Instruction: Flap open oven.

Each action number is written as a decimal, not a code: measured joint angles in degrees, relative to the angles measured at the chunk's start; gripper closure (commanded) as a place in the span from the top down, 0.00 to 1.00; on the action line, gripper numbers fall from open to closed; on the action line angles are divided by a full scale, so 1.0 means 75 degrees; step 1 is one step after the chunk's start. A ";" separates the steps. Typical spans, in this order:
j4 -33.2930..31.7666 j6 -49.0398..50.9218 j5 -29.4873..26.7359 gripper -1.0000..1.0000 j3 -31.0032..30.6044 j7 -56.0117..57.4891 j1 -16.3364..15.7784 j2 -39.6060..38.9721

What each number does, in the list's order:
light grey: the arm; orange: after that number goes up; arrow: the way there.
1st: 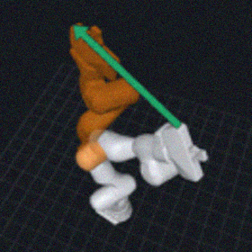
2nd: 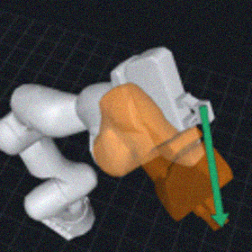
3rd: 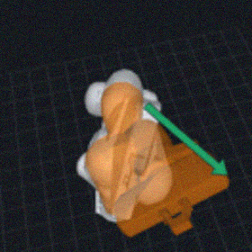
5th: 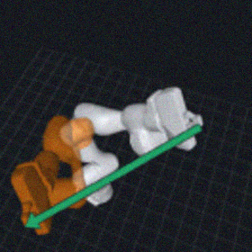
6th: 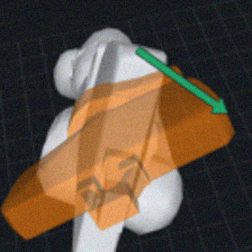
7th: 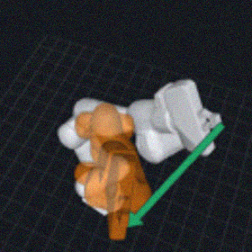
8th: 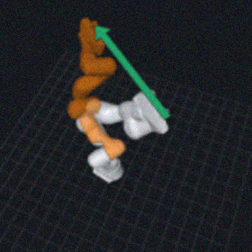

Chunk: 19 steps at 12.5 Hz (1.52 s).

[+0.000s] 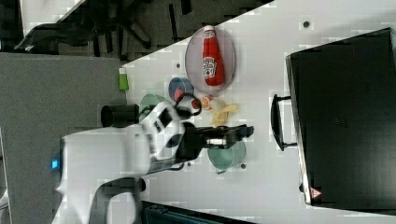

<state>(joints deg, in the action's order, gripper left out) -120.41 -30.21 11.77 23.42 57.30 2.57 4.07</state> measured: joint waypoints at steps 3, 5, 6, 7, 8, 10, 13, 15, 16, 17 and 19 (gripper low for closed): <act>-0.0060 -0.0414 0.0012 0.18 0.0144 0.0313 0.0048 -0.0653; -0.0149 -0.0903 0.0015 0.18 0.0129 0.0321 0.0018 -0.1017; -0.0194 -0.1149 -0.0008 0.18 0.0121 0.0336 0.0001 -0.1167; -0.0269 -0.1410 -0.0008 0.18 0.0153 0.0388 -0.0015 -0.1328; -0.0418 -0.1720 -0.0027 0.18 0.0196 0.0410 -0.0052 -0.1449; -0.0746 -0.2182 -0.0034 0.18 0.0201 0.0425 -0.0057 -0.1668; -0.0850 -0.2361 0.0023 0.18 0.0205 0.0463 -0.0093 -0.1940; -0.0836 -0.2466 0.0051 0.18 0.0188 0.0455 -0.0051 -0.1893; -0.0850 -0.2492 0.0156 0.18 0.0190 0.0455 -0.0048 -0.1902; -0.0895 -0.2533 0.0187 0.18 0.0192 0.0440 -0.0056 -0.1885; -0.0940 -0.2566 0.0719 0.18 0.0190 0.0127 -0.0110 -0.1827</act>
<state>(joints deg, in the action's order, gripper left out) -127.46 -49.46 17.16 24.84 58.25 1.75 -9.63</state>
